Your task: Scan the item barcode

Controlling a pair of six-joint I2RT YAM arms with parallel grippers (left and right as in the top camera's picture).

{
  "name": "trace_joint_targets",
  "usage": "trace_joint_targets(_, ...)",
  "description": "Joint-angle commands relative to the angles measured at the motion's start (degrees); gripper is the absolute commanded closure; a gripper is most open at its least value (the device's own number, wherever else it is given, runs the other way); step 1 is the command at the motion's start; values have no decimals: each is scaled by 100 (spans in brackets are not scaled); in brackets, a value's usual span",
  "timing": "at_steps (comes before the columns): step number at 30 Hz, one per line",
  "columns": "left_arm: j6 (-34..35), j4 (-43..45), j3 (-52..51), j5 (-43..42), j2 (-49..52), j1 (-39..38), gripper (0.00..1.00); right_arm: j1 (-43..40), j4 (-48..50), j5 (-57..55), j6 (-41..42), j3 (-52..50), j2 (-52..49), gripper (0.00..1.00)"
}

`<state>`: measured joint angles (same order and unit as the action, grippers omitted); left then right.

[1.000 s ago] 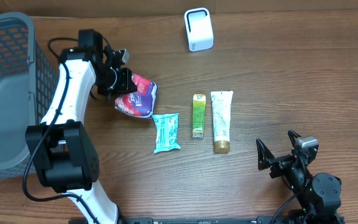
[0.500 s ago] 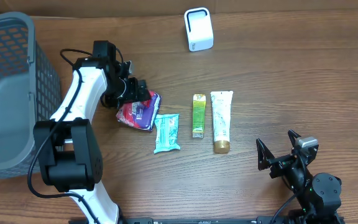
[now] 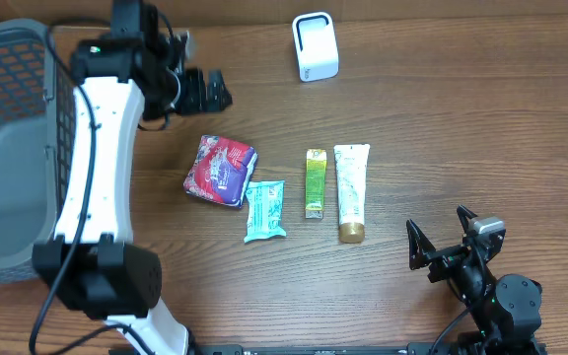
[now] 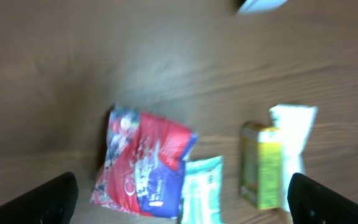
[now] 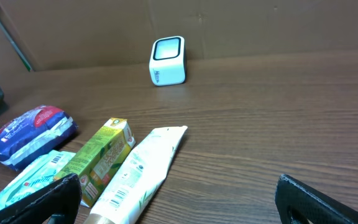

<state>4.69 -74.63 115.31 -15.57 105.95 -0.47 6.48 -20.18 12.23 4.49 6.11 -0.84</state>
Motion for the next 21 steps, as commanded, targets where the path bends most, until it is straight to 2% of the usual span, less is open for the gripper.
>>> trace_joint_targets(1,-153,-195,872,15,-562,-70,0,37,-127,72,22,39,68,0)
trace_joint_targets(7,-153,-367,1681,105,-1128,61,0,37,-57,485,260,39,68,0)
trace_joint_targets(14,-149,-490,1703,142,-1694,210,0,37,26,1045,743,240,-57,0)
trace_joint_targets(18,-149,-490,1698,142,-1709,210,0,37,7,1161,778,791,-584,0)
trace_joint_targets(21,-149,-490,1690,142,-1707,205,0,37,-63,1368,774,1412,-1340,0)
